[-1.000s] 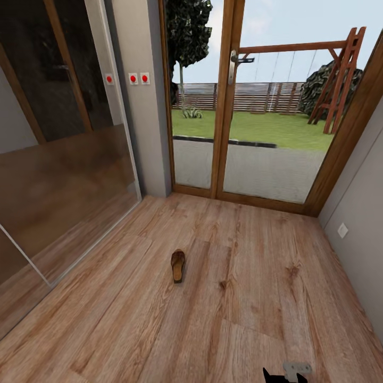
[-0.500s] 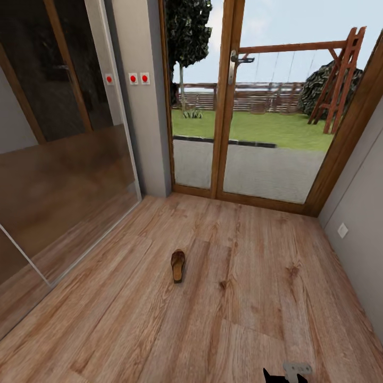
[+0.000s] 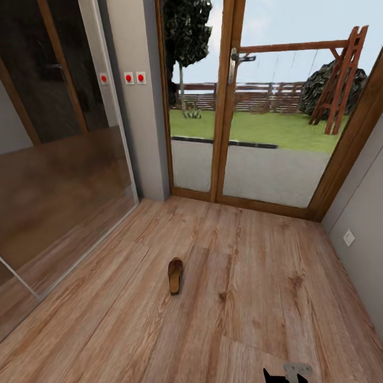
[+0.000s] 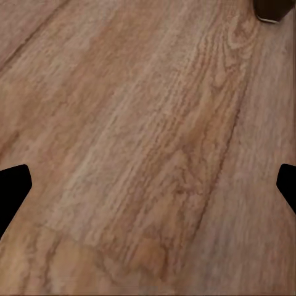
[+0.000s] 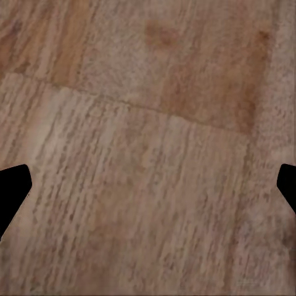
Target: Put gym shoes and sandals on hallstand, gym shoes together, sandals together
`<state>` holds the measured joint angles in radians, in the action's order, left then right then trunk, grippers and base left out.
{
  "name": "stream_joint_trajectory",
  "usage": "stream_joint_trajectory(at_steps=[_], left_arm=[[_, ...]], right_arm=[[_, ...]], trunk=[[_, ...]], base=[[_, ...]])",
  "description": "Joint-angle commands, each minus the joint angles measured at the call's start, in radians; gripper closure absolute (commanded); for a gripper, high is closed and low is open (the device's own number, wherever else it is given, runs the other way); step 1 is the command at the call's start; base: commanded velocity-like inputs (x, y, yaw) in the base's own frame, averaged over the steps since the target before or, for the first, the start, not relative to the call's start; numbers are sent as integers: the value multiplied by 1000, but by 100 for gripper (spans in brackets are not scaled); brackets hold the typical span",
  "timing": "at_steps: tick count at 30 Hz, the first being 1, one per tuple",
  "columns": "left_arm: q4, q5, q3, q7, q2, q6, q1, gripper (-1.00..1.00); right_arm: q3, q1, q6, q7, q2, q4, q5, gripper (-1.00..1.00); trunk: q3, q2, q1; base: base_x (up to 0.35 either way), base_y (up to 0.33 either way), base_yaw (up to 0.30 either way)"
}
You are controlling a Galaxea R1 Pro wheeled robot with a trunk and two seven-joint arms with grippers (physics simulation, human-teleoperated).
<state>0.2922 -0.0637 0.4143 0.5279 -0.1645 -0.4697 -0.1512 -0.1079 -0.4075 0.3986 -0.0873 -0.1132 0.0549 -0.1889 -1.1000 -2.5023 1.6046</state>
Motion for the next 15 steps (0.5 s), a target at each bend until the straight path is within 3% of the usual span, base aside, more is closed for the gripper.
stream_joint_trajectory(at_steps=[1,15], left_arm=[[-1,-6,4,10,1,-4,-1,-100],[-2,1,-2,7,4,-26,-1,-100]], right_arm=[[-8,-1,3,-5,0,-1,-11,-100],[-9,-1,2,-5,0,-1,-10,-100]], trunk=[[-1,0,0],[-1,0,0]], base=[[281,-98,0],[289,-107,-9]])
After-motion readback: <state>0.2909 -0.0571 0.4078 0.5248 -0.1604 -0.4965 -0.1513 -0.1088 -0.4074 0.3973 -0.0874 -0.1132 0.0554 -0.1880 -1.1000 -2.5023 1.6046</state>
